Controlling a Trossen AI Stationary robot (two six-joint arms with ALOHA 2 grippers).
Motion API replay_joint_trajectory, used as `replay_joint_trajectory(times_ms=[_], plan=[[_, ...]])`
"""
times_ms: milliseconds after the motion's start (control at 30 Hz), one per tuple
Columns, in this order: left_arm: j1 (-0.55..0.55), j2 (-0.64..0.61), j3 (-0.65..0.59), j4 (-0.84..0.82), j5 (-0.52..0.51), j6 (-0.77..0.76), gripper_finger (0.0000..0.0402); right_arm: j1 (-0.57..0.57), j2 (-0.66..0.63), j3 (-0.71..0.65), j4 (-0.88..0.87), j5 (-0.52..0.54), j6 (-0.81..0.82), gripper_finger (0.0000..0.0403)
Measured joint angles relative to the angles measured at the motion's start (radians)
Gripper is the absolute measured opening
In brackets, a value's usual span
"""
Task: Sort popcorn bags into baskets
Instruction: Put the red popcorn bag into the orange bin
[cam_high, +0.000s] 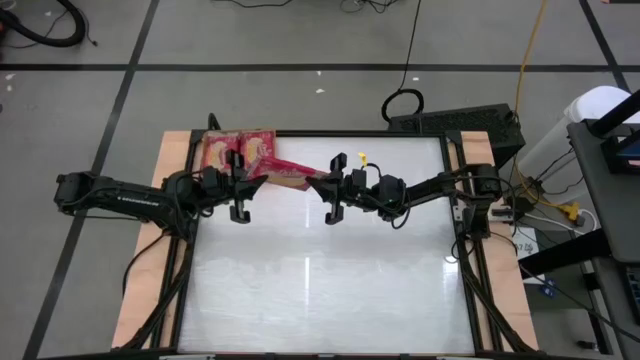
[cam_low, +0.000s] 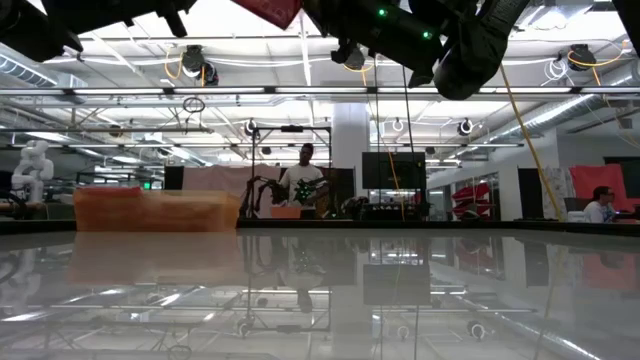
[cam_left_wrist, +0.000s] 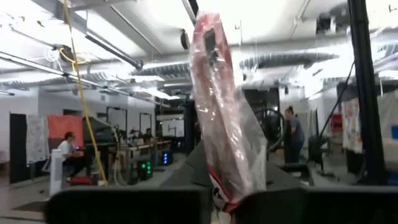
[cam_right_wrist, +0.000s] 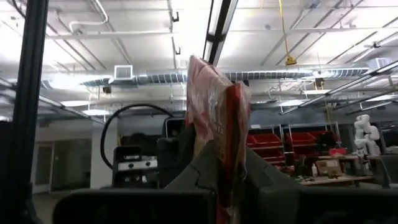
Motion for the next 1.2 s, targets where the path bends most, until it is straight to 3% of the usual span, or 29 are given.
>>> replay_joint_trajectory(times_ms=[133,233,400,633,767,933,1200], plan=[[0.028,-0.079,-0.001,-0.135,0.007,0.022,0.0022,-0.004,-0.001,-0.020,-0.025,0.044,-0.010,0.0016],[0.060,-0.166,0.018,-0.269,0.001,0.031,0.0023,-0.006,-0.017,-0.044,-0.083,0.091,-0.016,0.0047],[0.108,-0.267,0.156,-0.687,-0.006,0.067,0.0016,-0.006,-0.053,-0.105,-0.299,0.185,-0.013,0.0115],[0.209,-0.264,0.443,-1.301,-0.049,0.068,0.0017,-0.009,-0.164,-0.226,-0.506,0.189,-0.069,0.0162],[0.265,-0.218,0.554,-1.533,-0.043,0.067,0.0017,-0.009,-0.228,-0.311,-0.548,0.178,-0.111,0.0166],[0.335,-0.175,0.595,-1.681,0.073,0.144,0.0021,-0.009,-0.276,-0.418,-0.535,0.088,-0.130,0.0165],[0.452,-0.068,0.593,-1.772,0.112,0.295,0.0024,0.003,-0.306,-0.508,-0.494,0.076,-0.119,0.0158]])
